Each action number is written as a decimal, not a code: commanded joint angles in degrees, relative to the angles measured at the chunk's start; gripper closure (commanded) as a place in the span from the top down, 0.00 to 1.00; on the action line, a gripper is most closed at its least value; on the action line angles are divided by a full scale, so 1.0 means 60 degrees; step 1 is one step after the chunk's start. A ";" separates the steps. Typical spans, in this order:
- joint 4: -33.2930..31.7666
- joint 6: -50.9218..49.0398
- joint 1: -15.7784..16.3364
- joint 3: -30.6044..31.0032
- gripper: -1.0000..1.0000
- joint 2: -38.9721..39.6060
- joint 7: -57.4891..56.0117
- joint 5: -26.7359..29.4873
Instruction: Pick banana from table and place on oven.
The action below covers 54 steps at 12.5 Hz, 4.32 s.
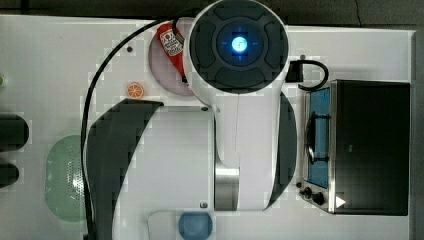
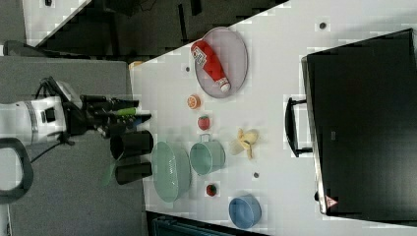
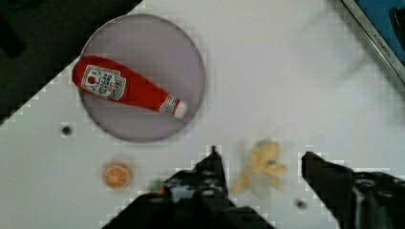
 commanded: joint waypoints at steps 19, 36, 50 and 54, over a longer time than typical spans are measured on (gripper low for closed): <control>-0.5455 0.3631 -0.0358 0.0257 1.00 -0.0827 0.0761 -0.0075; -0.6269 0.8458 -0.0196 0.0844 0.85 0.3591 0.2258 -0.0064; -0.5915 0.7684 -0.0206 0.0898 0.25 0.0829 0.2258 -0.0064; -0.4820 0.4529 -0.0284 0.0775 0.25 -0.0939 0.2246 -0.0064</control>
